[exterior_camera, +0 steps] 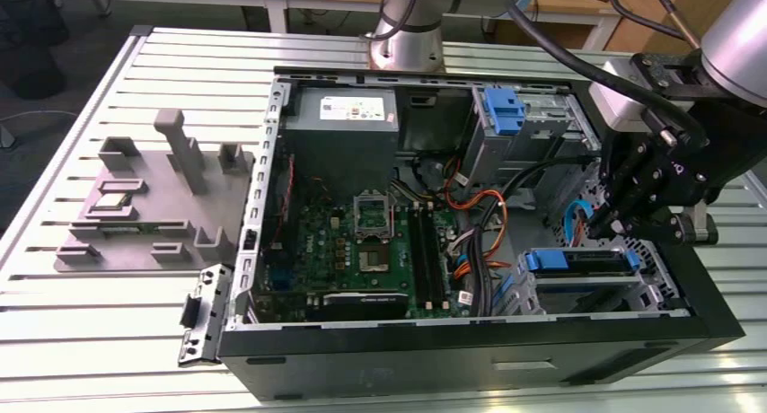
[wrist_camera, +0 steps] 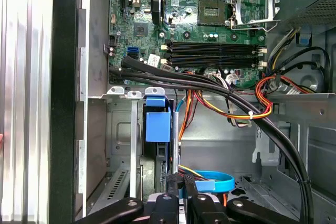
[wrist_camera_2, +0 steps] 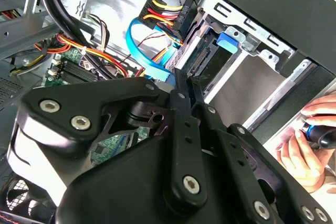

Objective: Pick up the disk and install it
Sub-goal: 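Insert the first disk wire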

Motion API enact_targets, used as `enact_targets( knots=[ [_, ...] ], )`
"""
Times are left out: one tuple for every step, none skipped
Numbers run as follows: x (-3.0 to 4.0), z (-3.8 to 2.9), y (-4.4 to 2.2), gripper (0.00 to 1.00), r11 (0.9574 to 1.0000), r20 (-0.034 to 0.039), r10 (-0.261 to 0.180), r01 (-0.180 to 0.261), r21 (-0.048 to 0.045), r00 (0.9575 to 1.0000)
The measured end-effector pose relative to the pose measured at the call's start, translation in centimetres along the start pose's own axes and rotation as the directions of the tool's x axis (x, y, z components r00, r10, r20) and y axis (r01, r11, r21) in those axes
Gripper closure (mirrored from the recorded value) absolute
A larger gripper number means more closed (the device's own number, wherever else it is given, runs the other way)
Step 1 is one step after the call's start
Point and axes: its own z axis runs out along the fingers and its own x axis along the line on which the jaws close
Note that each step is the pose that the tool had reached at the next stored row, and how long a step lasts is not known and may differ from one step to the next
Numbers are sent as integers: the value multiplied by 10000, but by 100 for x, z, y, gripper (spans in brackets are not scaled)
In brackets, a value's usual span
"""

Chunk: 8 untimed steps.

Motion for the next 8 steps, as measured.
enact_targets(
  knots=[
    [0, 1, 0, 84, 10000, 0, 0, 0, 0, 10000],
    [0, 1, 0, 84, 10000, 0, 0, 0, 0, 10000],
    [0, 1, 0, 84, 10000, 1, 0, 0, 0, 10000],
    [0, 1, 0, 84, 10000, 0, 0, 0, 0, 10000],
    [0, 1, 0, 84, 10000, 0, 0, 0, 0, 10000],
    [2, 2, 0, 84, 10000, 1, 0, 0, 0, 10000],
    [10, 4, 0, 84, 10000, 4, 0, 0, 2, 10000],
    [26, 5, 2, 84, 10000, 2, -1, 1, 15, 10000]
  ],
)
